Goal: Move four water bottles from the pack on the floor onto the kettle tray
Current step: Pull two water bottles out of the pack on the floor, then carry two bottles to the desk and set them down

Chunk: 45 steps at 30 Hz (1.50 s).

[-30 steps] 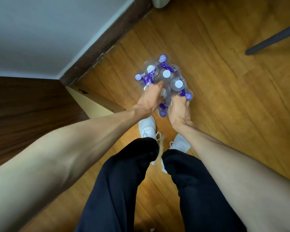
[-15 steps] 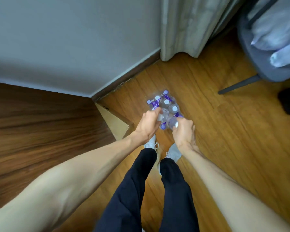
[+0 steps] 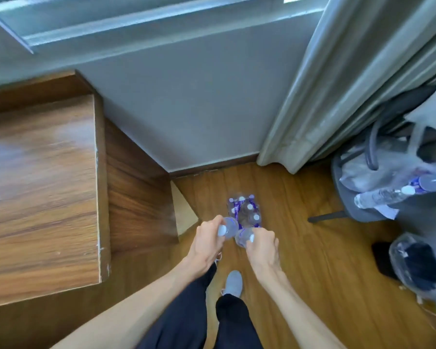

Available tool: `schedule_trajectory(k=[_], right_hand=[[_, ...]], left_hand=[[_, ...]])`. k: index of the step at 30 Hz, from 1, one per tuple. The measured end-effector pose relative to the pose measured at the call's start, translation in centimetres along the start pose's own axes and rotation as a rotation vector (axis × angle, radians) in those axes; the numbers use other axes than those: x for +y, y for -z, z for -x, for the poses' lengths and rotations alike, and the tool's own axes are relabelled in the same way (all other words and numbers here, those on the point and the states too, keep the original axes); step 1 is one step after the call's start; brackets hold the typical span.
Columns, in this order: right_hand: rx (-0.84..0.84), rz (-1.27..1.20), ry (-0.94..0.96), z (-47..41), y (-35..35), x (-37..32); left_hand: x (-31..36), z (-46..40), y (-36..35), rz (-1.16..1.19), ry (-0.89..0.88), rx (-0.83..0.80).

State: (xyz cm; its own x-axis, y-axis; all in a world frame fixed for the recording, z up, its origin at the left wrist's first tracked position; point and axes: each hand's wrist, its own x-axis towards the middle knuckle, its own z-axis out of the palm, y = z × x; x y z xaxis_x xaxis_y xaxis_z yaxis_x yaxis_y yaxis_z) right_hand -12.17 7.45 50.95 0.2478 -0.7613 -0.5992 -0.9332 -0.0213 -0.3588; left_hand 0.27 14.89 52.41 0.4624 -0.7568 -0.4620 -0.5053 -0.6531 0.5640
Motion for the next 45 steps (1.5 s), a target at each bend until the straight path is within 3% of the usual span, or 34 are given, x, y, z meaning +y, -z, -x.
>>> schedule_trajectory(k=[11, 24, 32, 38, 45], right_hand=[[-0.061, 0.283, 0.421, 11.4, 0.9, -5.6], [-0.415, 0.636, 0.790, 26.3, -8.8, -17.4], [-0.460, 0.625, 1.033, 36.7, -14.2, -28.6], [-0.383, 0.462, 1.284, 43.1, -16.7, -36.9], [-0.379, 0.339, 1.381, 46.9, -19.8, -48.0]], left_hand=[[-2.6, 15.4, 5.8, 0.271, 0.248, 0.258], [-15.9, 31.5, 11.2, 0.392, 0.655, 0.433], [-25.6, 41.0, 18.8, 0.364, 0.742, 0.626], [-30.3, 45.9, 26.5, 0.348, 0.772, 0.847], [-35.2, 49.7, 36.3, 0.357, 0.774, 1.019]])
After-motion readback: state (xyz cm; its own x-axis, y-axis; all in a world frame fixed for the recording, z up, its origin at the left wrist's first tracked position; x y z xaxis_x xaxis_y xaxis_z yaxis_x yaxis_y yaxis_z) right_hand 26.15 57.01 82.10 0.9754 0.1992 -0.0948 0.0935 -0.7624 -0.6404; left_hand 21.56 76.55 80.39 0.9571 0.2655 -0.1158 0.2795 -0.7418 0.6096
